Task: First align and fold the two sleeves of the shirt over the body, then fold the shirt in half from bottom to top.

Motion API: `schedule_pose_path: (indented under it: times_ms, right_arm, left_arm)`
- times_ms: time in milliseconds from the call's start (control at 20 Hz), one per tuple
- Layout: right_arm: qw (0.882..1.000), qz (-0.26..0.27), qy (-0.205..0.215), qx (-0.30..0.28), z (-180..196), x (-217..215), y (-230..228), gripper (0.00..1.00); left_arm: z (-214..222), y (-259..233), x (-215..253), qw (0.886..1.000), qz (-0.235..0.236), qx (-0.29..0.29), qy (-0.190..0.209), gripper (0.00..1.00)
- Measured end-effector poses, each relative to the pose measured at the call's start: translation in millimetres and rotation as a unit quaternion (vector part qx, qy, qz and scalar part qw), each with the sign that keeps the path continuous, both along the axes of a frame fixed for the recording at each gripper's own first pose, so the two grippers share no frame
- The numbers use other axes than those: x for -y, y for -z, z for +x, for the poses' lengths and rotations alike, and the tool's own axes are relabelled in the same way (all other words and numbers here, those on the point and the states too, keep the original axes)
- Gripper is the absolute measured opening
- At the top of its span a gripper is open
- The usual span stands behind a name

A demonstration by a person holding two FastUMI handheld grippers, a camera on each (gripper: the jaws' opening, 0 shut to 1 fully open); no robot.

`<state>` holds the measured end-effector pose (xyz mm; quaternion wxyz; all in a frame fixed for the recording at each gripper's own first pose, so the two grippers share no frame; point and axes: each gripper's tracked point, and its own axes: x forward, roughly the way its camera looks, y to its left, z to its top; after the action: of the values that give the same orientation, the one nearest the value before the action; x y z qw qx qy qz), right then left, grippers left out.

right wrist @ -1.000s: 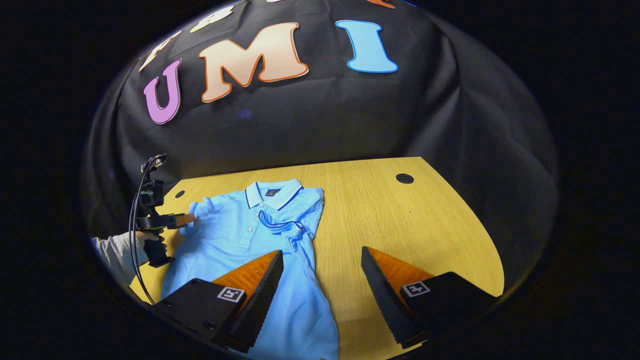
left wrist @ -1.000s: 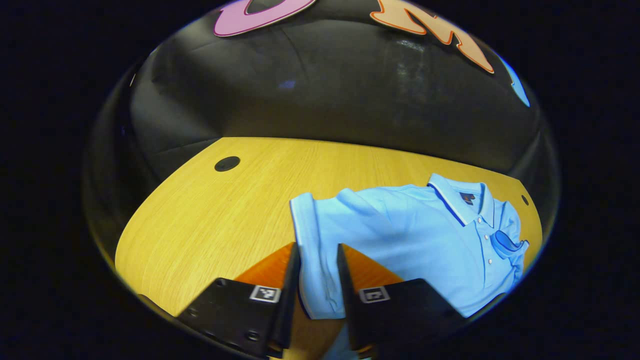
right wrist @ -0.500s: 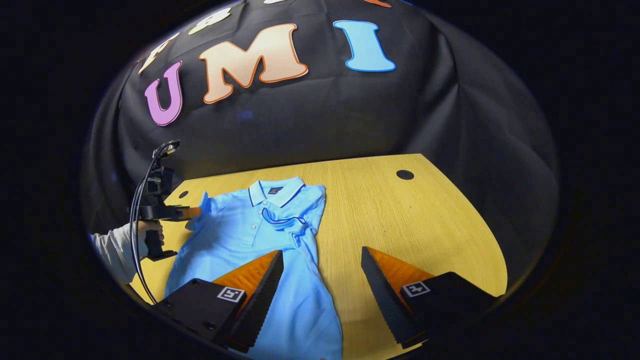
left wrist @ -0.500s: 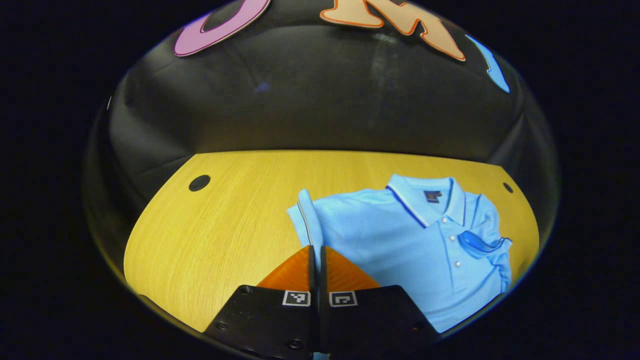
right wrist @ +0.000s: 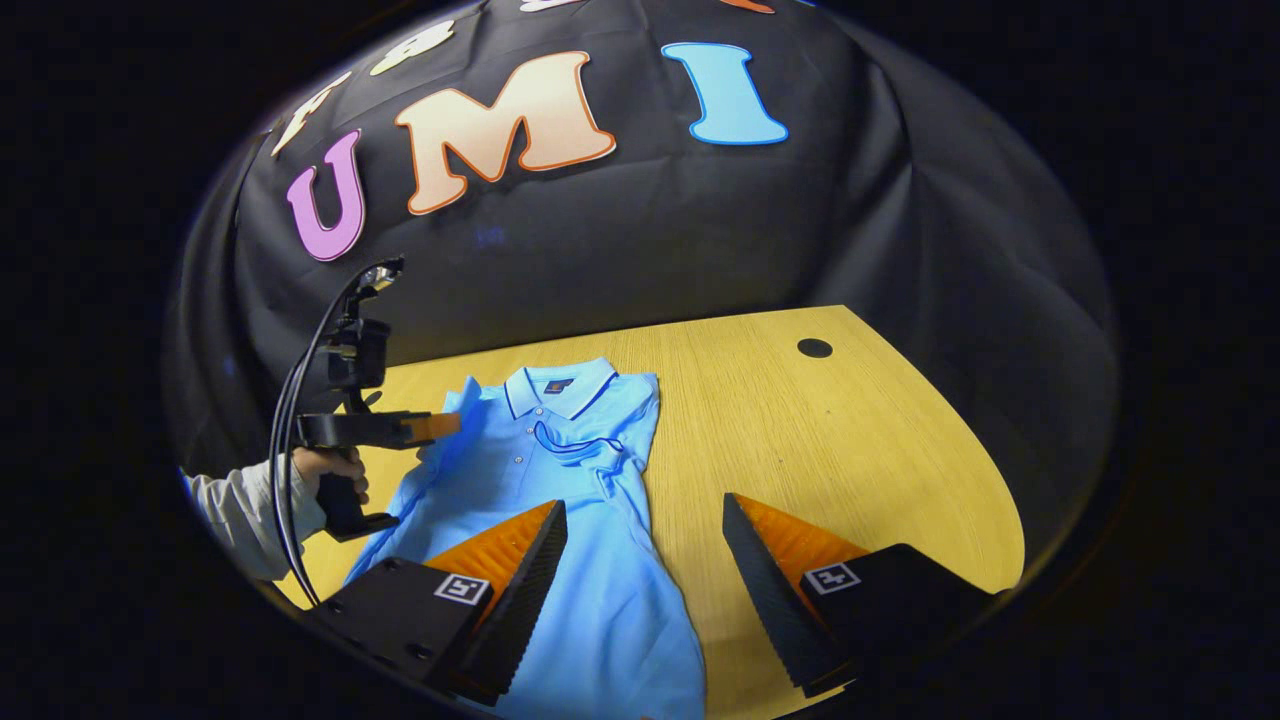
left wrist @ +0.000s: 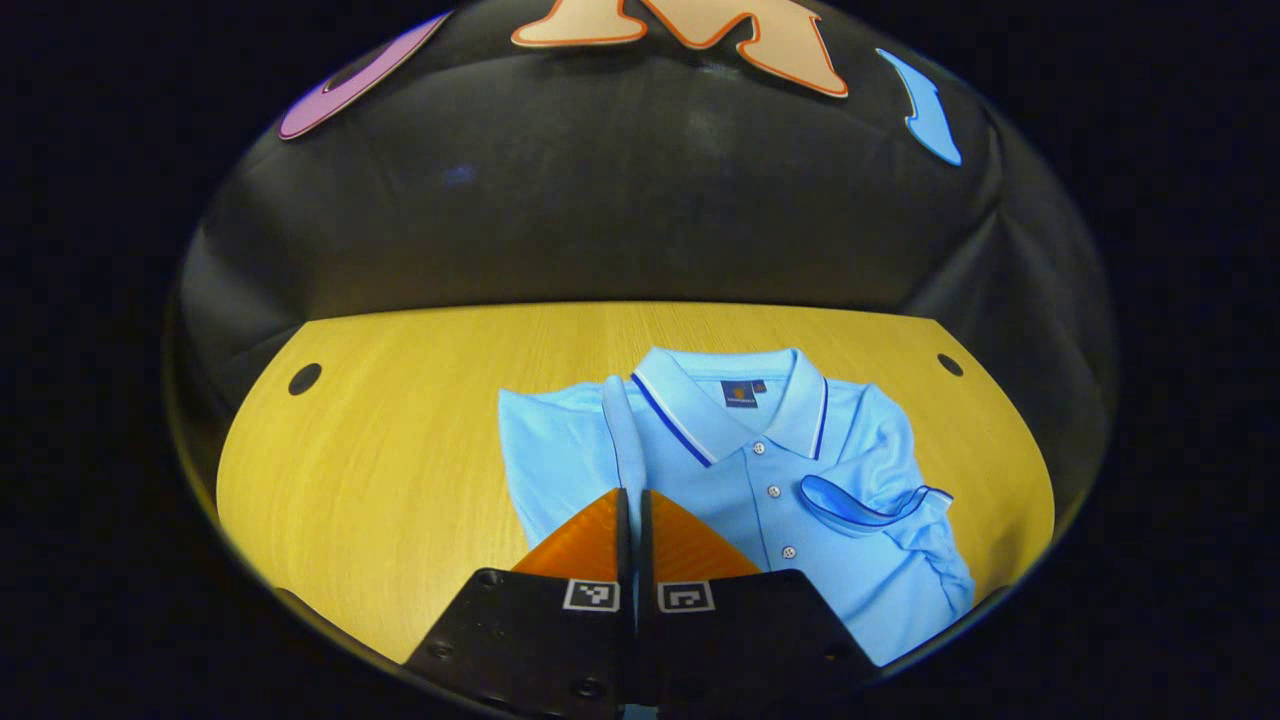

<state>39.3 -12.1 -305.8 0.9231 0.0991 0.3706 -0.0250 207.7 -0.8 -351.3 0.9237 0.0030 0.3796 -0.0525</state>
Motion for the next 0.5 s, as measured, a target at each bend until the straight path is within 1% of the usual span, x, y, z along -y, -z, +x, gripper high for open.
schedule_pose_path:
  times_ms: [100,200,250,300,350,400,450,500]
  right_arm:
    - [1.0,-0.003,0.001,-0.005,-1,-4,2,0.98]
    - [1.0,-0.01,0.003,0.002,-3,-6,-2,0.98]
    - [1.0,-0.012,0.002,0.014,-2,-9,-6,0.98]
    - [1.0,-0.016,0.002,0.022,-3,-11,-12,0.98]
    - [0.999,-0.013,-0.003,0.031,-6,-15,-17,0.98]
    - [0.999,-0.01,-0.011,0.04,-11,-20,-21,0.93]
    - [0.999,-0.011,-0.022,0.043,-16,-23,-22,0.98]
    - [0.999,-0.015,-0.029,0.043,-23,-24,-23,0.98]
  left_arm:
    - [0,8,-1,1.0,0.002,-0.006,0.004,0.01]
    - [-6,0,7,0.999,-0.031,-0.003,0.016,0.05]
    - [-7,-4,10,0.999,-0.046,0.006,0.016,0.17]
    - [-10,-15,8,0.999,-0.048,0.021,0.012,0.44]
    - [-15,-26,1,0.998,-0.04,0.038,0.004,0.71]
    - [-24,-41,-2,0.998,-0.037,0.052,0.001,0.99]
    - [-36,-53,-5,0.997,-0.032,0.065,-0.005,0.98]
    - [-50,-65,-6,0.997,-0.036,0.072,-0.006,0.94]
